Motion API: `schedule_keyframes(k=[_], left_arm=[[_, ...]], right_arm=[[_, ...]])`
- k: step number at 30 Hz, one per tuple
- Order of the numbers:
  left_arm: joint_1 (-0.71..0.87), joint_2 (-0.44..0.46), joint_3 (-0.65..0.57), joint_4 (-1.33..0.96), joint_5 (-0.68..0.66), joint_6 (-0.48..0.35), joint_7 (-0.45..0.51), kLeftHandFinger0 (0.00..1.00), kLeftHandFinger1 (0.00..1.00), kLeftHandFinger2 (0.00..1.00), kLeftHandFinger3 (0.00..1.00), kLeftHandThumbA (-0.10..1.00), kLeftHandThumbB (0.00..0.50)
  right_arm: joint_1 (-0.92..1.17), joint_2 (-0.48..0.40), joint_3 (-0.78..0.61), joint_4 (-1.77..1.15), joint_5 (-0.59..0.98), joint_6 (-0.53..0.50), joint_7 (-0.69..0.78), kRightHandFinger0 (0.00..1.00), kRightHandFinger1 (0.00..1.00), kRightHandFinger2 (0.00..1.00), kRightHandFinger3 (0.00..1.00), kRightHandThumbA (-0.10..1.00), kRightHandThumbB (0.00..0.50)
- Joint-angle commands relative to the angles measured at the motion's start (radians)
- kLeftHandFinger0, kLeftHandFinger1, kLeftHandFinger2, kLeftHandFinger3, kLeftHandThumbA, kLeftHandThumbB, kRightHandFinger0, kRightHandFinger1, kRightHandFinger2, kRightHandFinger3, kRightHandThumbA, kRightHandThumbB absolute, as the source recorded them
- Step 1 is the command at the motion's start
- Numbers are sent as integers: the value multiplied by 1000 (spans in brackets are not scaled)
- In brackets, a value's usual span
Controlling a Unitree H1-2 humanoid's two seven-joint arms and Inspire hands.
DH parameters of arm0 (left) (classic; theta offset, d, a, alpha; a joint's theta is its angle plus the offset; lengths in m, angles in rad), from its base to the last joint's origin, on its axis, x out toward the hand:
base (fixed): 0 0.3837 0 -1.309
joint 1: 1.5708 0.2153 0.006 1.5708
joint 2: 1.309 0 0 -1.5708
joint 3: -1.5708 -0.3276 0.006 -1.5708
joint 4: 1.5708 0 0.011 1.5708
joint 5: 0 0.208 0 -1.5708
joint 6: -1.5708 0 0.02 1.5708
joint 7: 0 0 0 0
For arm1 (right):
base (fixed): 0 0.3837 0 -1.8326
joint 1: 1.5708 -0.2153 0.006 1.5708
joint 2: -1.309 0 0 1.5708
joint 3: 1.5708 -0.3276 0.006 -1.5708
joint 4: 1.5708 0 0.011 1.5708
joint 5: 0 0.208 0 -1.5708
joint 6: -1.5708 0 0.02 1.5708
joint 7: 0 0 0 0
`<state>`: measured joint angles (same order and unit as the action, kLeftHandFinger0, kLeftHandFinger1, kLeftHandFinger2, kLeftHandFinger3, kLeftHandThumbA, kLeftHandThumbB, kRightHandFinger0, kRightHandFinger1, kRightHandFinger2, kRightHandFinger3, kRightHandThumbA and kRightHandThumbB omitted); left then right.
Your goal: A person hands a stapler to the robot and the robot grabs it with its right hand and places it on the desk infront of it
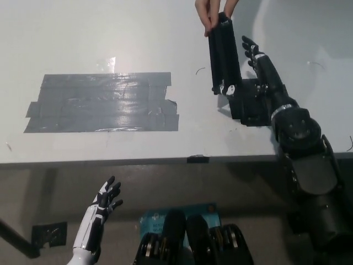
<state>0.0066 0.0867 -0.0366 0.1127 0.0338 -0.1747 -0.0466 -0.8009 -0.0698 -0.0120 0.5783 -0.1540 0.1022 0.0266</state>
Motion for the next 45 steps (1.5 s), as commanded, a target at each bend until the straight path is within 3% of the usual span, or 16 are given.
schedule_keyframes(k=[1,11,13,16,19,20,21,22,23,25,26,28,31,33,38,45], left_arm=[[-19,7,4,-32,-1,-16,-6,938,1000,1000,1000,1000,411],[-21,13,1,-32,15,-17,-1,955,1000,1000,1000,1000,381],[-25,13,2,-27,9,-17,-4,956,1000,1000,1000,1000,395],[-26,14,2,-29,6,-15,-7,955,1000,1000,1000,1000,393],[-26,14,3,-32,3,-10,-8,955,1000,1000,1000,1000,390],[-29,14,4,-32,1,-8,-8,952,1000,1000,1000,1000,404],[-30,15,4,-33,0,-7,-9,950,1000,1000,1000,1000,407],[-34,14,4,-34,3,0,-7,948,1000,1000,1000,1000,417],[-37,14,4,-33,3,0,-7,948,1000,1000,1000,1000,417],[-41,13,5,-32,3,-4,-5,942,1000,1000,1000,1000,410],[-41,17,1,-33,18,-6,-2,944,1000,1000,1000,1000,411],[-41,17,2,-34,12,-2,-5,956,1000,1000,1000,1000,412],[-44,19,5,-40,7,5,-7,958,1000,1000,1000,1000,425],[-44,19,4,-43,8,10,-6,955,1000,1000,1000,1000,423],[-52,23,5,-36,10,9,-5,958,1000,1000,1000,1000,443],[-57,20,4,-28,1,9,-8,951,1000,1000,1000,1000,447]], right_arm=[[-95,16,-22,27,49,11,-13,1000,1000,1000,1000,1000,407],[-144,26,3,81,47,21,-3,1000,1000,1000,1000,1000,443],[-154,25,4,122,52,24,8,1000,1000,1000,1000,1000,477],[-166,17,13,163,57,44,38,1000,1000,1000,1000,1000,466],[-183,-6,40,205,52,91,99,1000,1000,1000,1000,894,389],[-209,-22,83,247,7,158,120,802,704,784,1000,600,265],[-221,-30,103,264,-10,187,129,504,534,707,967,528,317],[-238,-53,157,321,-48,174,164,72,180,317,385,168,244],[-244,-61,176,337,-55,170,173,14,137,362,384,-16,264],[-245,-80,220,358,-61,170,193,0,221,588,441,-99,264],[-243,-82,221,371,-50,181,198,0,296,764,588,-100,247],[-234,-90,234,370,-49,179,195,0,418,876,835,-100,213],[-239,-93,231,379,-37,172,191,13,534,934,1000,-100,199],[-229,-101,225,357,-36,160,176,22,547,921,1000,-100,182],[-219,-113,220,276,-52,170,146,167,727,1000,1000,-100,145],[-211,-150,253,52,-82,231,206,285,746,1000,954,-100,151]])
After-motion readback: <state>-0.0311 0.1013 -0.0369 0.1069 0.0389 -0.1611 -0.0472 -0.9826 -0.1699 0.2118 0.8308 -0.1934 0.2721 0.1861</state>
